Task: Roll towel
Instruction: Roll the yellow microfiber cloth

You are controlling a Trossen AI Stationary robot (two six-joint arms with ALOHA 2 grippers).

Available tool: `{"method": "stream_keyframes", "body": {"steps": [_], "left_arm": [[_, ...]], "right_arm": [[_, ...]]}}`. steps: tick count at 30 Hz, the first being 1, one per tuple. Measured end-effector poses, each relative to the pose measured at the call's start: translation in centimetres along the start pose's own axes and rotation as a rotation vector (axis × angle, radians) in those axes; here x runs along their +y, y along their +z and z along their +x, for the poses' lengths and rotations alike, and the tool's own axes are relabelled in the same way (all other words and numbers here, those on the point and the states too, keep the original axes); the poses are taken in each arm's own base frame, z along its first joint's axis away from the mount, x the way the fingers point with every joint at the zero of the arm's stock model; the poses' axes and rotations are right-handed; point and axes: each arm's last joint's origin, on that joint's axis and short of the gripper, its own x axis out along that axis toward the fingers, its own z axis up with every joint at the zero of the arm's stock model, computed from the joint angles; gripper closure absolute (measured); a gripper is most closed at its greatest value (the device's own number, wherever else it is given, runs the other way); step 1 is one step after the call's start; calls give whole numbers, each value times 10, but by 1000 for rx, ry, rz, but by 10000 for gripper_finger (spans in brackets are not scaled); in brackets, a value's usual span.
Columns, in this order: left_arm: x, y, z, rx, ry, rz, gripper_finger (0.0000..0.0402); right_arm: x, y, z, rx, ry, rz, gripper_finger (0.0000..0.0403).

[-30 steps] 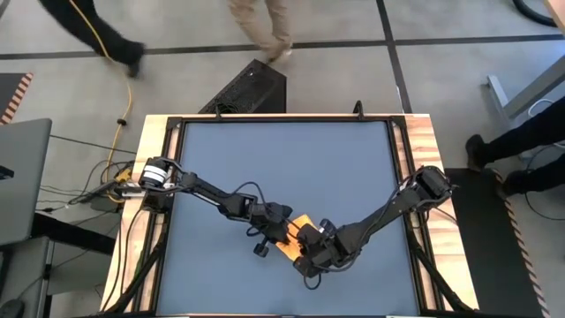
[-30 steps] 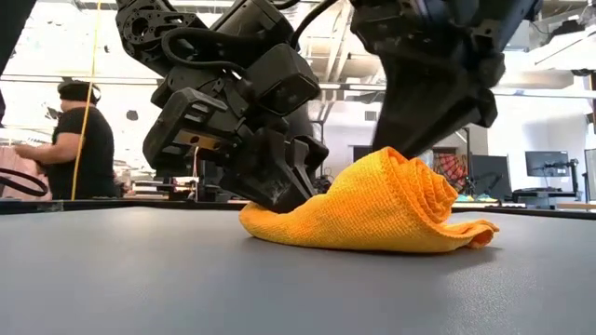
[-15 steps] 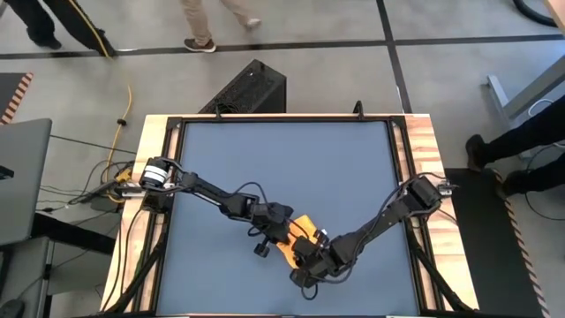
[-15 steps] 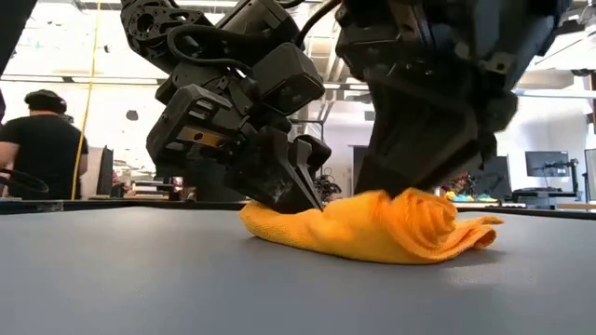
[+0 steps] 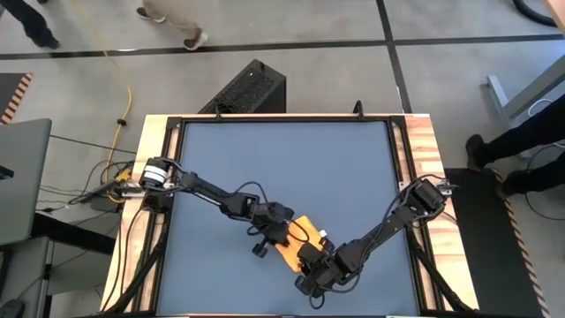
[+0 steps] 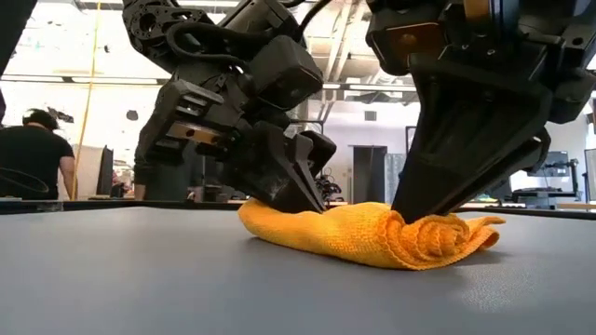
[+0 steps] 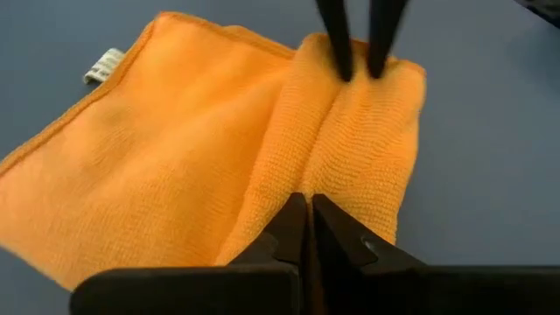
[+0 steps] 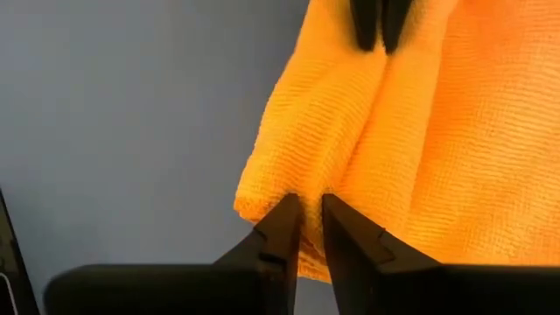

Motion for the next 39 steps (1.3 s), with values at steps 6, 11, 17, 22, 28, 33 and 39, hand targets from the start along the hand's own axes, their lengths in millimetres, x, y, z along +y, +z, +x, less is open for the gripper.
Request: {"method": "stream_keyframes", "body": {"steps": [6, 11, 17, 22, 28, 33, 39], "left_arm": [[-5, 17, -29, -3, -5, 86, 338], [-14, 27, -53, 20, -44, 174, 284], [-27, 15, -52, 114, -113, 292, 239], [-28, 13, -48, 134, 3, 426, 228], [-35, 19, -46, 117, 29, 514, 228], [-47, 25, -51, 159, 109, 578, 228], [-59, 39, -59, 87, 130, 649, 228]], "right_arm": [[-2, -1, 0, 26, -14, -9, 329], [-2, -2, -1, 31, -17, -15, 329], [-2, -2, 0, 31, -18, -18, 329], [-2, -1, 0, 31, -16, -14, 329], [-2, -2, 0, 37, -14, -14, 329], [-2, -2, 0, 39, -14, -14, 329], [-2, -2, 0, 39, -13, -13, 329]]}}
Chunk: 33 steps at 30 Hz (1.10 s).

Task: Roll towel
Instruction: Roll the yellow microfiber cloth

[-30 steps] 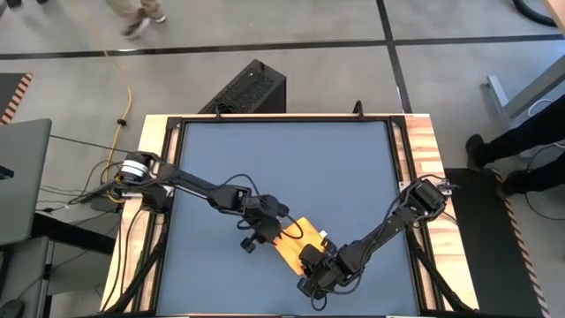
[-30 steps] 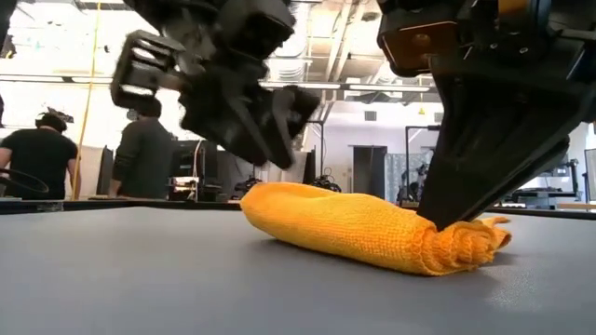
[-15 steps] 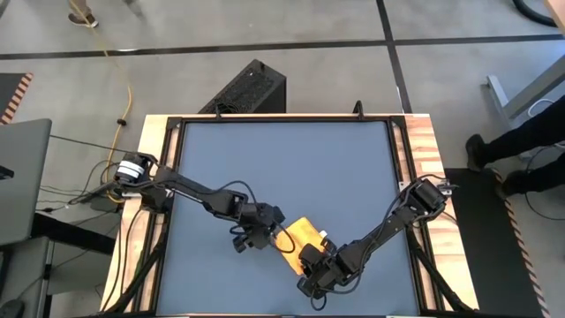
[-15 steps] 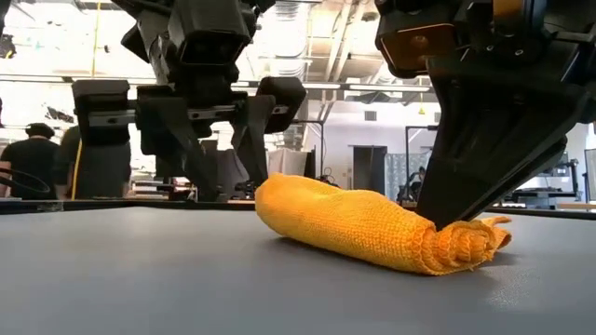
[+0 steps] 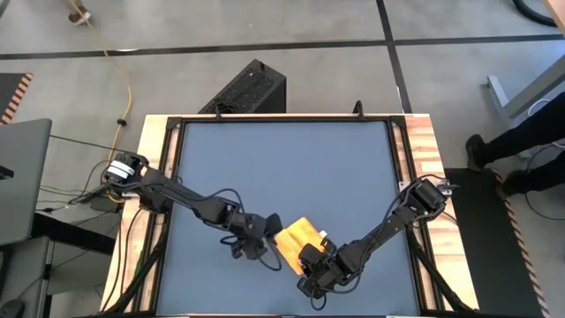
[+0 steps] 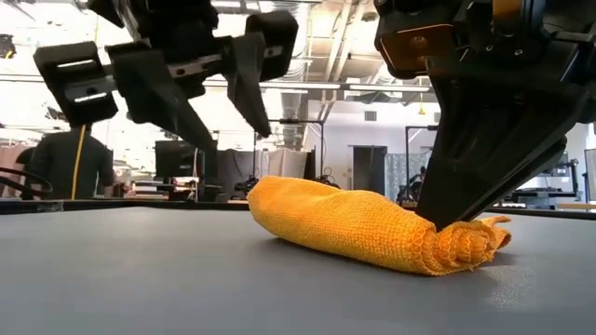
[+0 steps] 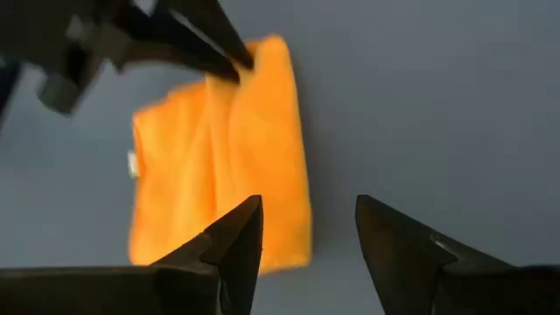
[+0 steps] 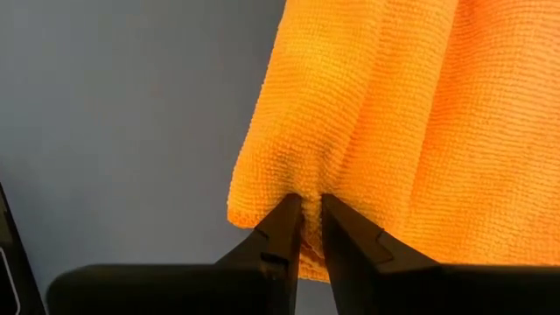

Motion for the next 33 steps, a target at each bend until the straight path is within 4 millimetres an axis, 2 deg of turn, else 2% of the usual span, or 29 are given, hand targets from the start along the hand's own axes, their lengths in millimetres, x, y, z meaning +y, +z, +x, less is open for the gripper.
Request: {"method": "stream_keyframes", "body": {"steps": [11, 17, 29, 33], "left_arm": [[-7, -10, 31, 36, 2, 210, 221], [-2, -11, 33, 79, 90, 213, 211], [1, -22, 33, 103, 47, 196, 211], [-4, -28, 46, 119, 31, 199, 211]], "right_arm": [[0, 0, 0, 0, 1, 2, 329], [0, 0, 0, 1, 0, 1, 329], [0, 0, 0, 1, 0, 1, 329], [0, 1, 0, 1, 0, 1, 329]]}}
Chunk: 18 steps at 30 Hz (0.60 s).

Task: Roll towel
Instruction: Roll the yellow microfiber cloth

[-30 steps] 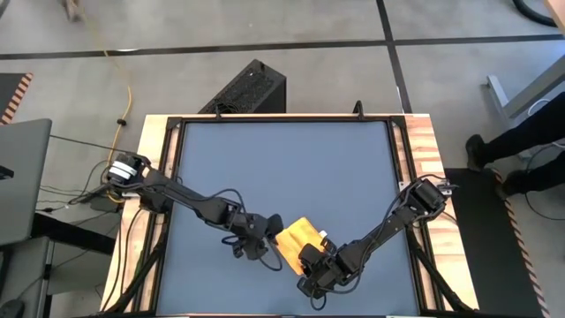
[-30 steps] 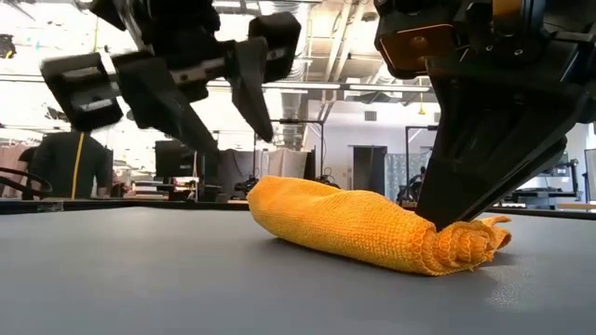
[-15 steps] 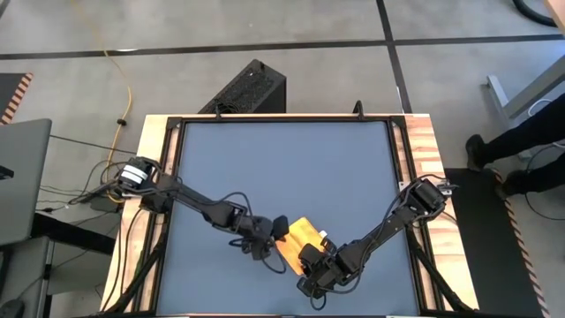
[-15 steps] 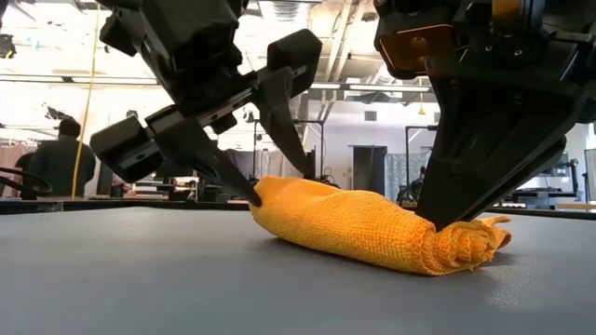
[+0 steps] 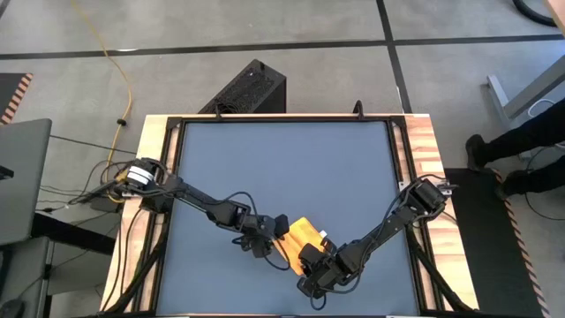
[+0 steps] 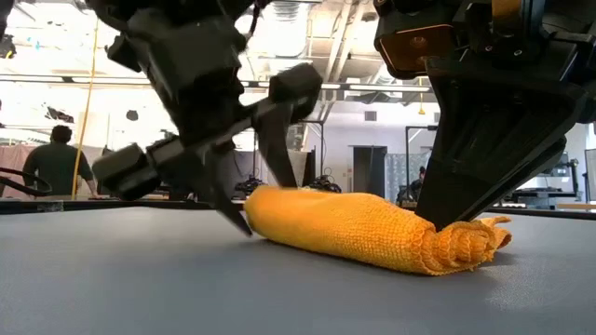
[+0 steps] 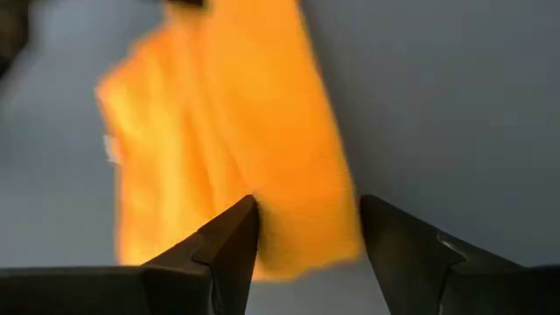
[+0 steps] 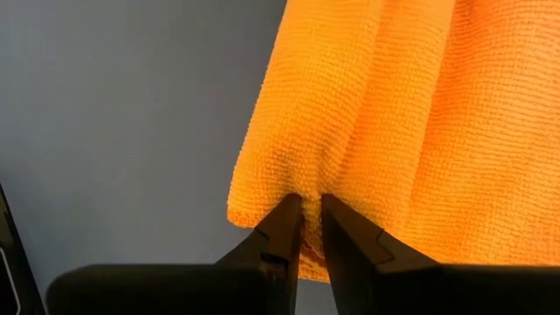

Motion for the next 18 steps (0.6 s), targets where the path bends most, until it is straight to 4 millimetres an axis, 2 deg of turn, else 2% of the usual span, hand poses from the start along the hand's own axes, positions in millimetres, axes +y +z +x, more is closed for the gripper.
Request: {"method": "stream_keyframes", "body": {"steps": [3, 11, 14, 18], "left_arm": [[-1, -1, 7, 16, 18, 12, 211], [-1, -1, 8, 15, 32, 0, 215], [-1, -1, 8, 17, 29, -2, 236], [0, -2, 9, 39, 52, -38, 294]], "right_arm": [[0, 0, 0, 1, 0, 0, 329], [7, 5, -8, 33, -10, -31, 329], [12, 13, -16, 45, -36, -40, 329], [19, 21, -29, 58, -68, -75, 329]]}}
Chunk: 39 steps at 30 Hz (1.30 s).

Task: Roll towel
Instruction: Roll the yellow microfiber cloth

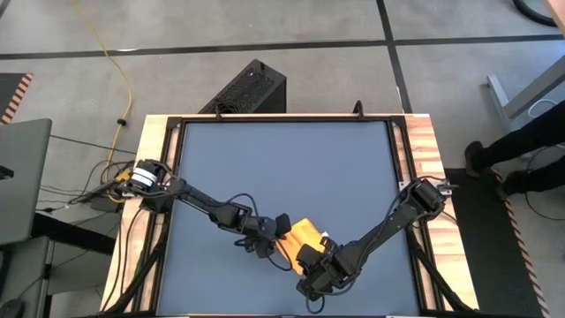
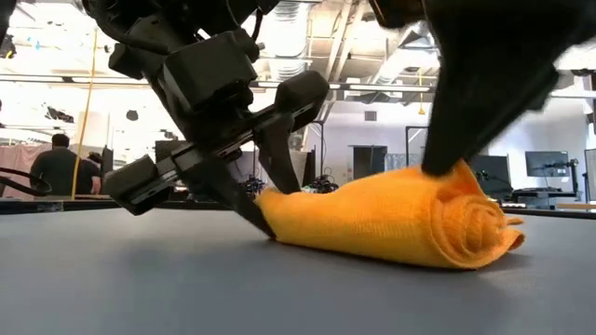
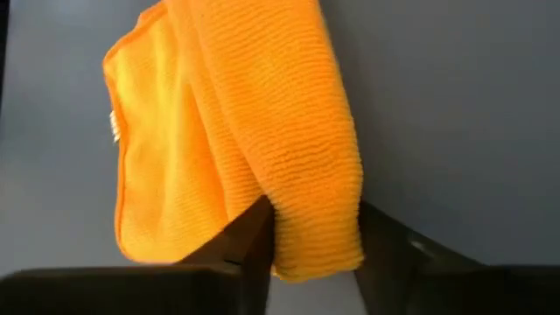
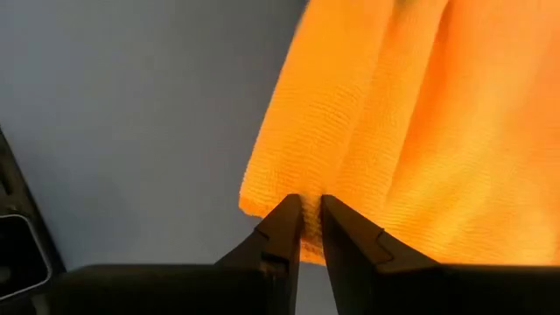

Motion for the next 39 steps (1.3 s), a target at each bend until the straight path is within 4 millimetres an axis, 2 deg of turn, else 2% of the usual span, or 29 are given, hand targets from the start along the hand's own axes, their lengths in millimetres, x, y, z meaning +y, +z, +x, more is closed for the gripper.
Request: {"method": "stream_keyframes", "body": {"steps": [4, 6, 13, 18, 24, 31, 36, 39], "left_arm": [[1, 0, 0, -1, 4, -12, 374], [1, 0, 0, -2, 4, -23, 389], [0, 0, 0, 0, 1, -28, 392], [0, 0, 0, 1, 0, -31, 395], [0, 0, 0, 1, -2, -42, 395], [0, 0, 0, 2, -4, -42, 396], [-1, -1, 0, 4, -13, -45, 396], [-1, -1, 0, 8, -17, -45, 396]], "right_arm": [[7, 7, -10, -16, 7, -4, 329], [12, 7, -12, -39, 46, -29, 327], [18, 5, -15, -114, 66, -170, 286], [18, 6, -14, -127, 58, -245, 226], [14, 0, -3, -140, 68, -296, 159], [16, -7, 15, -154, 34, -324, 158], [15, -23, 45, -108, -31, -357, 164], [19, -24, 53, -98, -50, -364, 164]]}}
